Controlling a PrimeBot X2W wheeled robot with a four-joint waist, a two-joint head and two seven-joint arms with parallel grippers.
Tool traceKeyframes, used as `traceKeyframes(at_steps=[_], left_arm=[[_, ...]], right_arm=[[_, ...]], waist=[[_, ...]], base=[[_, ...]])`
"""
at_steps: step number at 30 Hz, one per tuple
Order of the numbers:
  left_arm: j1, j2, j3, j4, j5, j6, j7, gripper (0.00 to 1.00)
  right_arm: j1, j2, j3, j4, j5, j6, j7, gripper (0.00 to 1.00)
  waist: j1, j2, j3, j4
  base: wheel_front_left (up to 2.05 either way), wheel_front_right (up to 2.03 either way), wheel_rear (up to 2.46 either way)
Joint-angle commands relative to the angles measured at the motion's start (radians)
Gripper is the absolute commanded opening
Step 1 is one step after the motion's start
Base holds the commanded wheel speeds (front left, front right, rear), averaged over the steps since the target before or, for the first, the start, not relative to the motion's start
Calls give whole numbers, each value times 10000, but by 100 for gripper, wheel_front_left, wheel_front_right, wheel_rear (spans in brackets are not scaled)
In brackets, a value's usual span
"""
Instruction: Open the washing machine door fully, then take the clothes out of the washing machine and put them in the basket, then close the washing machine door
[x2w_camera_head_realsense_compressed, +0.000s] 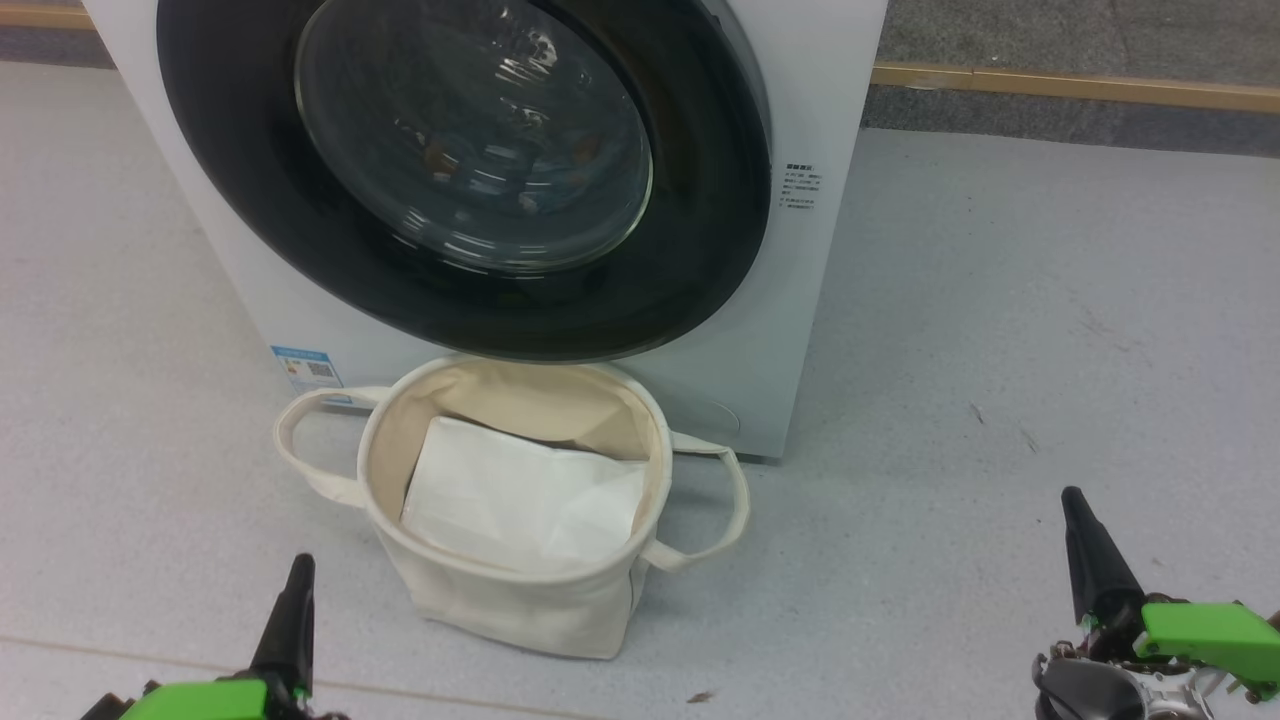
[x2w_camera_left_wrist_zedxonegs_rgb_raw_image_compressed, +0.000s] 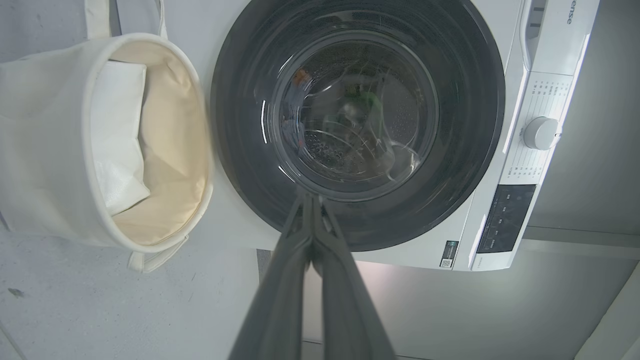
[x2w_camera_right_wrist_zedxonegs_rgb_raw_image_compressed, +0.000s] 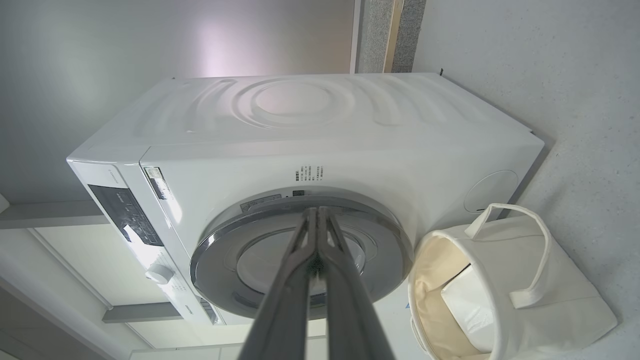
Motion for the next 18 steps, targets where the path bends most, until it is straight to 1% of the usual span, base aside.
traceKeyframes(at_steps=[1,18], left_arm=[[-426,54,338,-381,-42,-69,46,0],[-426,54,338,-382,-42,-69,46,0]], right_arm=[[-146,-60,199,-378,59,2,73,0],[-146,-60,199,-378,59,2,73,0]], waist=[[0,0,0,0],[0,0,0,0]], base=[[0,0,0],[0,0,0]])
